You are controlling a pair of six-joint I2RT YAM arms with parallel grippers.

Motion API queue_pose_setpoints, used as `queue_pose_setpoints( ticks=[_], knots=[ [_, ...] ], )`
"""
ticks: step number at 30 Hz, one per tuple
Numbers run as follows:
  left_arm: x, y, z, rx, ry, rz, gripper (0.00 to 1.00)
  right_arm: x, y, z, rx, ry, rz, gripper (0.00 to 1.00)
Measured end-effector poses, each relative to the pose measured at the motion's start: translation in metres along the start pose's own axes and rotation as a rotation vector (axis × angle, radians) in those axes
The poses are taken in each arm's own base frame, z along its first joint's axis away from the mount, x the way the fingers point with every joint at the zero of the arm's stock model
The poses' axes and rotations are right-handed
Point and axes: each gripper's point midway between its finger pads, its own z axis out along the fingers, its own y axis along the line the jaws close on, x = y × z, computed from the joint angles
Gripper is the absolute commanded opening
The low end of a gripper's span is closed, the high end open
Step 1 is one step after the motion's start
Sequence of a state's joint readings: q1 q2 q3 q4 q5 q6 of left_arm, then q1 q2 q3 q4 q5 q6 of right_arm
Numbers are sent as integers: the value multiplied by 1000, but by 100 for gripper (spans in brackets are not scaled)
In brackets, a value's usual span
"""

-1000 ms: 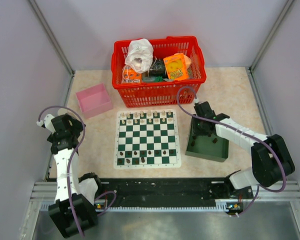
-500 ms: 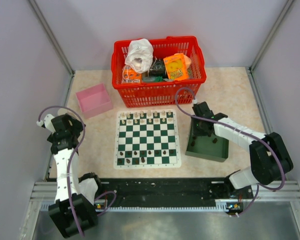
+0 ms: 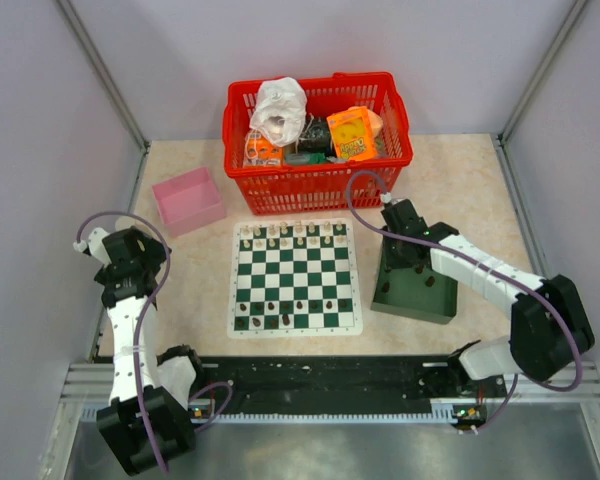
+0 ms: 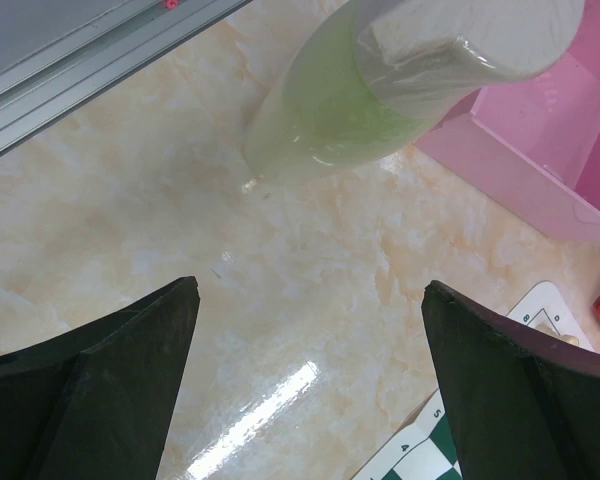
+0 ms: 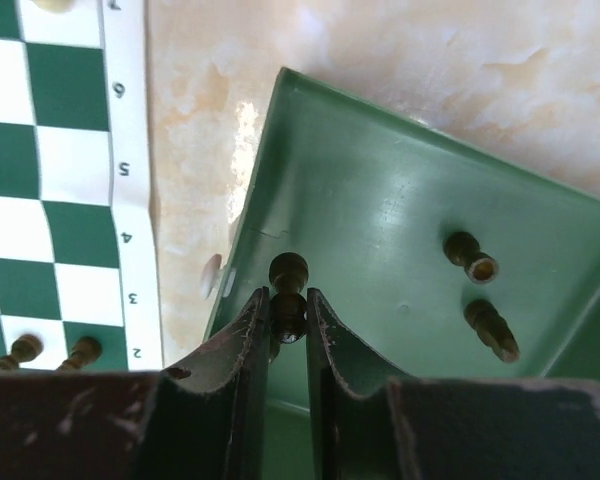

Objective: Set up the chess pieces on the board

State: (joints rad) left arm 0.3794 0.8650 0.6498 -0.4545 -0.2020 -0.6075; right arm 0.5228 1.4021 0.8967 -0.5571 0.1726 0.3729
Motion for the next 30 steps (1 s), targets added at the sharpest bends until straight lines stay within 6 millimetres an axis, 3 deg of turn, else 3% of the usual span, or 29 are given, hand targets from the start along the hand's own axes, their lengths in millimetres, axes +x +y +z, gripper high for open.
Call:
queue_pose_setpoints(
  ticks=[4, 8, 12, 16, 21, 25, 30],
  knots=[
    [1, 0, 1, -2, 3, 1, 99, -21, 1, -29, 16, -84, -17, 15],
    [2, 1, 1, -3, 5, 1, 99, -42, 16, -62, -7, -185, -46, 15],
    [2, 1, 1, -3, 5, 1, 99, -43, 58, -87, -87, -242, -129, 14],
    [2, 1, 1, -3, 5, 1, 99, -21, 108, -90, -161, -217, -224, 14],
    [1, 1, 0, -1, -1, 0, 99, 28, 163, -70, -210, -125, -349, 14],
    [0, 1, 0, 0, -3, -1, 99, 63, 190, -59, -227, -66, -416, 14],
    [0, 1, 0, 0, -3, -1, 99, 77, 209, -53, -245, -51, -432, 14]
  ],
)
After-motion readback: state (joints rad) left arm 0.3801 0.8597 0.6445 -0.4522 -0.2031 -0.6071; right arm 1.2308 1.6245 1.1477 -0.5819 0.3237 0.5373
